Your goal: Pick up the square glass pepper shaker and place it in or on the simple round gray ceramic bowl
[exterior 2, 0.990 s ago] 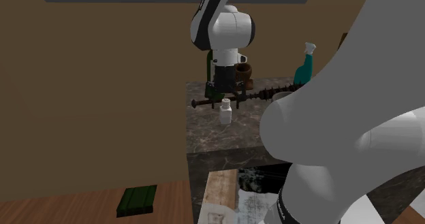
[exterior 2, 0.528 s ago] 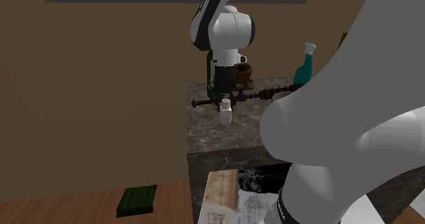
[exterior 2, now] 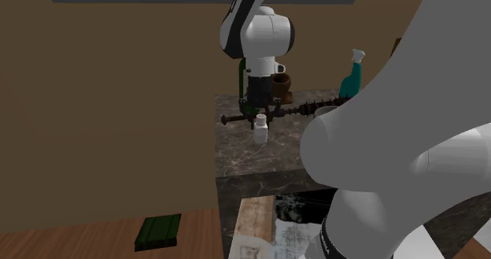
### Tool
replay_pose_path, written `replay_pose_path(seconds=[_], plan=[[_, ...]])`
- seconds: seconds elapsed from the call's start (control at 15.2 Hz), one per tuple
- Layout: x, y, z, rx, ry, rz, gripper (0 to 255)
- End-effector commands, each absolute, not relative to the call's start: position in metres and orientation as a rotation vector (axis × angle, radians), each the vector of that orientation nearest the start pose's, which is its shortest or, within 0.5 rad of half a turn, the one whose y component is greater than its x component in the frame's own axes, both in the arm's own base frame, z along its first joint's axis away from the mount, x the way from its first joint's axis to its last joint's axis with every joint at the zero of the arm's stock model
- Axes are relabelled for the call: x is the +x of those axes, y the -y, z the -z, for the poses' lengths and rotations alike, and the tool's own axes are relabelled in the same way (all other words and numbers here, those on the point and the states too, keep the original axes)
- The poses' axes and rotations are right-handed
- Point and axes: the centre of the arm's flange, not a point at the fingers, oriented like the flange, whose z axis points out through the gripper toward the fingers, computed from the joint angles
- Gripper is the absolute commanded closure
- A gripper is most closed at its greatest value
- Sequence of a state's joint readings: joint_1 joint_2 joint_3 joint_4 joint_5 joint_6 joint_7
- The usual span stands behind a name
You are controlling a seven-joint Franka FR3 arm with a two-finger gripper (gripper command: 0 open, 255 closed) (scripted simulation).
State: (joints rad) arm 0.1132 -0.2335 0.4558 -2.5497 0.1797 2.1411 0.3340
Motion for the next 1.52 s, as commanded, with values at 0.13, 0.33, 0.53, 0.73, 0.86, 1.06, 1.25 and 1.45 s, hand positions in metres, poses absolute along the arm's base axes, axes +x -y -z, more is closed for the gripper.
replay_pose_path(seconds=[0.13,0.33,0.53,0.73,0.86,1.06,1.25,1.45], plan=[[0.347,-0.225,-0.345,-3.17,0.162,-0.302,255],[0.347,-0.225,-0.361,-3.17,0.162,-0.302,255],[0.347,-0.225,-0.377,-3.17,0.162,-0.302,255],[0.347,-0.225,-0.393,-3.17,0.162,-0.302,255],[0.347,-0.225,-0.403,-3.17,0.162,-0.302,255],[0.347,-0.225,-0.419,-3.17,0.162,-0.302,255],[0.347,-0.225,-0.435,-3.17,0.162,-0.302,255],[0.347,-0.225,-0.451,-3.17,0.162,-0.302,255]])
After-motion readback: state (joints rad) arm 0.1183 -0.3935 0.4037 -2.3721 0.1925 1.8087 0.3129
